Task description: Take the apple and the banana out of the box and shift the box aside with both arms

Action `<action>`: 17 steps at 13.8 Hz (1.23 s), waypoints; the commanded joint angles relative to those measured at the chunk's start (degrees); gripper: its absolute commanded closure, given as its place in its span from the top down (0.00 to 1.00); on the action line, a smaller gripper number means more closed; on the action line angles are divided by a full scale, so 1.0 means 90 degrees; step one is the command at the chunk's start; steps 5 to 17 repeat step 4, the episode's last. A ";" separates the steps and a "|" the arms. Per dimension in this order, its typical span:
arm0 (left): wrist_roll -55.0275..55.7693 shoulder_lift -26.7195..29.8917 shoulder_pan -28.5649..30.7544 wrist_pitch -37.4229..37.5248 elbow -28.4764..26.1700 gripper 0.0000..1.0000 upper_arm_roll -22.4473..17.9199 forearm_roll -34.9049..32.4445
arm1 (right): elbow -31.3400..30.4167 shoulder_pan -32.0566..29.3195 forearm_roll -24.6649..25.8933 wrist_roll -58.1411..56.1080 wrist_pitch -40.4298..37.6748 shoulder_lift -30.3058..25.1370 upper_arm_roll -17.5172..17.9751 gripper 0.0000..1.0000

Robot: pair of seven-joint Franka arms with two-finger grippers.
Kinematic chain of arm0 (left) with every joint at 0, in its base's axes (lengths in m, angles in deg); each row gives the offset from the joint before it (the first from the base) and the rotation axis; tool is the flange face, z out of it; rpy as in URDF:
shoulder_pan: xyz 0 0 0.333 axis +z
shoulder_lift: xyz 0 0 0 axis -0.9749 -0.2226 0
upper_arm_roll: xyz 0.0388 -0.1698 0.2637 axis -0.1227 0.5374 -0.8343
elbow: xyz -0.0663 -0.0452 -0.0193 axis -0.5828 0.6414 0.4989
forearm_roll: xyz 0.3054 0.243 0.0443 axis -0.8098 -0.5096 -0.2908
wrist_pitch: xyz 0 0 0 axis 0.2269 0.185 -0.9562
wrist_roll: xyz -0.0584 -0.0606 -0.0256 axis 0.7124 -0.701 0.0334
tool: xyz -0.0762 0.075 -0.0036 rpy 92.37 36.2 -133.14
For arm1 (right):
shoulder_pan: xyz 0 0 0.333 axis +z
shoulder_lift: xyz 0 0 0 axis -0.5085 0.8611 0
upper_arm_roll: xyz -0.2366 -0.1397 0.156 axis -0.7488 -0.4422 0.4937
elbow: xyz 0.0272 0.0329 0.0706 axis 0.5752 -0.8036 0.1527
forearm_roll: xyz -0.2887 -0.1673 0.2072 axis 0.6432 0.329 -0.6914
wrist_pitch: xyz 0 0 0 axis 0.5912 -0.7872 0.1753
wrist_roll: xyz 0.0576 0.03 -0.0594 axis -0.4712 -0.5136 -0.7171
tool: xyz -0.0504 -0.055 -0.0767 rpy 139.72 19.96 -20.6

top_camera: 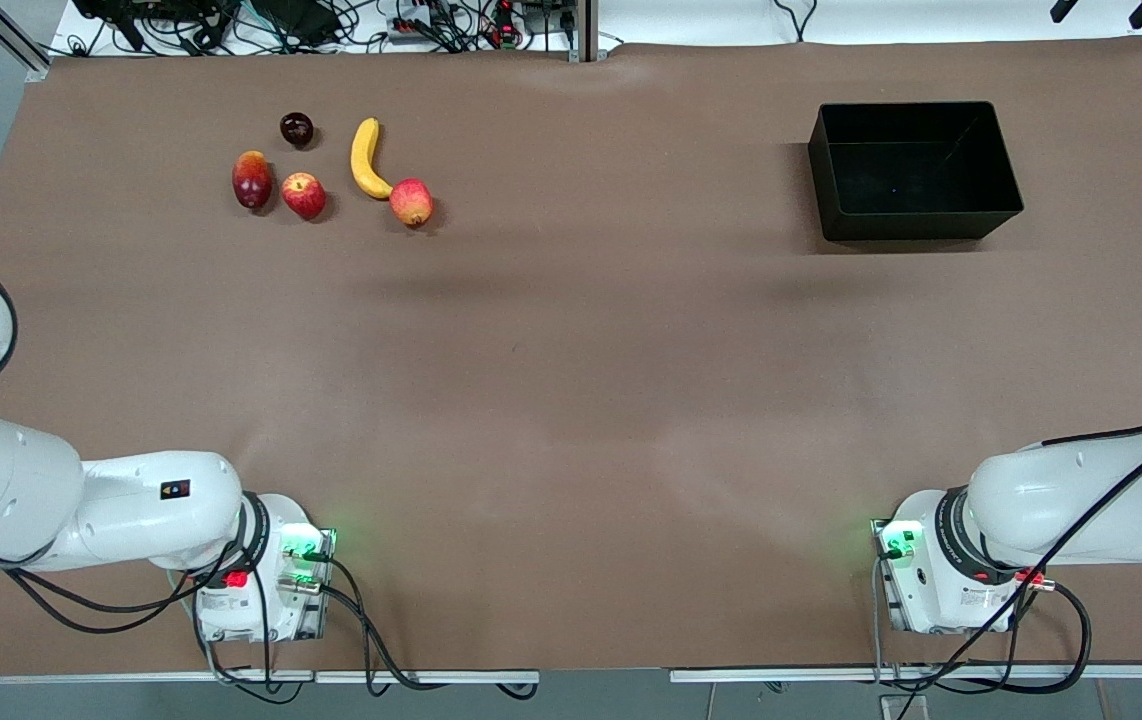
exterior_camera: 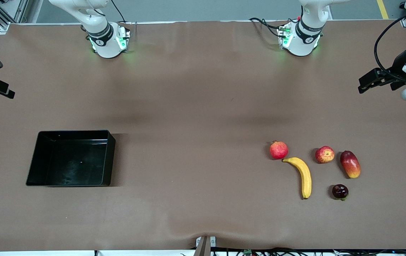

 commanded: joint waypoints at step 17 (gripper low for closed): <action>-0.0100 -0.0008 0.0039 0.0177 0.0122 1.00 0.0023 0.0092 | 0.0041 -0.0068 0.0033 0.0082 -0.0037 -0.0059 0.0071 1.00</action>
